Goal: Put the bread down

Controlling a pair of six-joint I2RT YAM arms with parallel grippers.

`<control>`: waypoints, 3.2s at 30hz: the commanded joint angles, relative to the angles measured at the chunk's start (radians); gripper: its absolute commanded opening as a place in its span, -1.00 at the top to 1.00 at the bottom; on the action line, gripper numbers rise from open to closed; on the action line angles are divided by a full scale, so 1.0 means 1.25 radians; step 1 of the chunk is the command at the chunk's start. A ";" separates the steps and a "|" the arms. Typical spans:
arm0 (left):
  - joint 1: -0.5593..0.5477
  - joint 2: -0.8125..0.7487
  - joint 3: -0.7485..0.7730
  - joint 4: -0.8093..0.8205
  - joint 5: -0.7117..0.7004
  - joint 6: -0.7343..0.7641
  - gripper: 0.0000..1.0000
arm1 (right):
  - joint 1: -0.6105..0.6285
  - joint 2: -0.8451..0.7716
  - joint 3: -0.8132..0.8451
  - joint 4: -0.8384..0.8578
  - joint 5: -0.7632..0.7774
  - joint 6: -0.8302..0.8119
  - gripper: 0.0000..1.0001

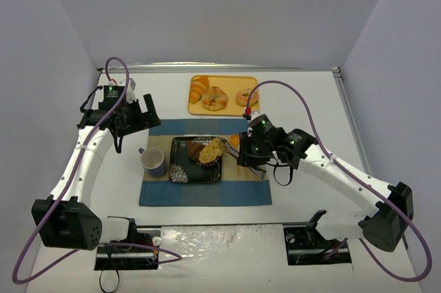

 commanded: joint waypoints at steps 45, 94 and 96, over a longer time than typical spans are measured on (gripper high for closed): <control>0.005 -0.028 0.029 0.028 -0.010 0.011 -0.94 | 0.240 0.076 0.096 0.008 0.139 0.076 -0.13; 0.006 -0.039 0.039 0.014 -0.011 0.028 -0.94 | -0.480 0.311 0.203 0.175 0.306 -0.044 -0.29; 0.006 -0.040 0.039 0.016 -0.010 0.028 -0.94 | -0.488 0.319 0.187 0.192 0.318 -0.045 -0.37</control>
